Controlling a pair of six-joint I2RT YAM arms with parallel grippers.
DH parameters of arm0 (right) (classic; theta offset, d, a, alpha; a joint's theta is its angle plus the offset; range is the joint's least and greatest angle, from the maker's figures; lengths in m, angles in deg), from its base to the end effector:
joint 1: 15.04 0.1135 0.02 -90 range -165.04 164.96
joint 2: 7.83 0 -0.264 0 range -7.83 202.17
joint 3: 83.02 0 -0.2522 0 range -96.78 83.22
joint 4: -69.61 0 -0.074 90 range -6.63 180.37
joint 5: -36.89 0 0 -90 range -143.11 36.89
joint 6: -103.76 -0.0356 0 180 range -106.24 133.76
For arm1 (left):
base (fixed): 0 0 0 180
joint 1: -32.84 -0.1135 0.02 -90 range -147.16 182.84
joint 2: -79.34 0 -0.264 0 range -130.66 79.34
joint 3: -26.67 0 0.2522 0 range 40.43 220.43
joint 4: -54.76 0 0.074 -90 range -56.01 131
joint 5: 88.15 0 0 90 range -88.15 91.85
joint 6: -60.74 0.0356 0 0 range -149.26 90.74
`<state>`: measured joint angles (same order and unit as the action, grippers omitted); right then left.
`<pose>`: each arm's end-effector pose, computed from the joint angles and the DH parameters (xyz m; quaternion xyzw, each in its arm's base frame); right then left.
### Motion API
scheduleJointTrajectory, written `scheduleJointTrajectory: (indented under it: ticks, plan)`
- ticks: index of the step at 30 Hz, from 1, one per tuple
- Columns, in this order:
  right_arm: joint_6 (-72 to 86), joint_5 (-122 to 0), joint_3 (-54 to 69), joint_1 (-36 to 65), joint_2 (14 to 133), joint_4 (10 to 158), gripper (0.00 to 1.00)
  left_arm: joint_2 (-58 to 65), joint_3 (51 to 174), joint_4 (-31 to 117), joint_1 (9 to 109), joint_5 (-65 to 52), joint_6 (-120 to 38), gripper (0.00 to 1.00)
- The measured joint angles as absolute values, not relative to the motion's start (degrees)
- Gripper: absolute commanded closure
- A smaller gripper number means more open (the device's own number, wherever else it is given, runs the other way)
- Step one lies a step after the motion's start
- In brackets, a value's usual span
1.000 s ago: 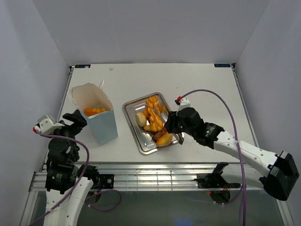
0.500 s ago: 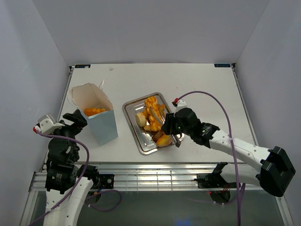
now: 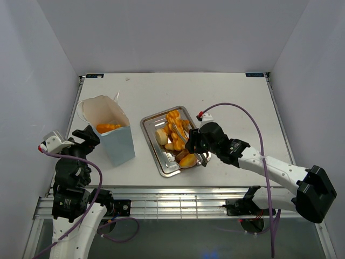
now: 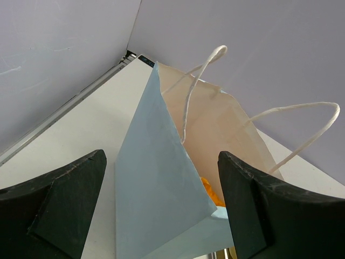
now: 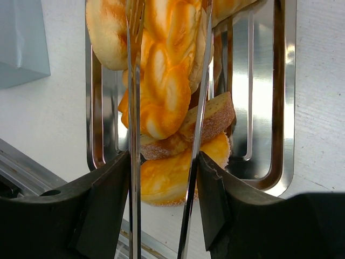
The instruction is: Place the fake bread into the paper bag
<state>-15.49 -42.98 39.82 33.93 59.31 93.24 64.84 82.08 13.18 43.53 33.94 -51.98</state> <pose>0.1732 0.1895 0.2527 -0.1092 0.8721 0.2365 0.4143 0.0616 0.0076 0.3435 -0.2648 0.6594 -0.0059 0.7036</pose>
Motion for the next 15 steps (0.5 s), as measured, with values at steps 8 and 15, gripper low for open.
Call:
scheduleJointTrajectory:
  ticks: [8, 15]
  plan:
    - [-15.4, -43.0, 39.7, 33.9, 59.4, 93.4, 0.45, 64.8, 82.0, 13.2, 43.6, 33.9, -52.0, 0.05]
    - [-15.6, -45.1, 39.7, 33.9, 61.4, 92.1, 0.53, 64.8, 82.0, 13.2, 43.6, 33.9, -51.9, 0.05]
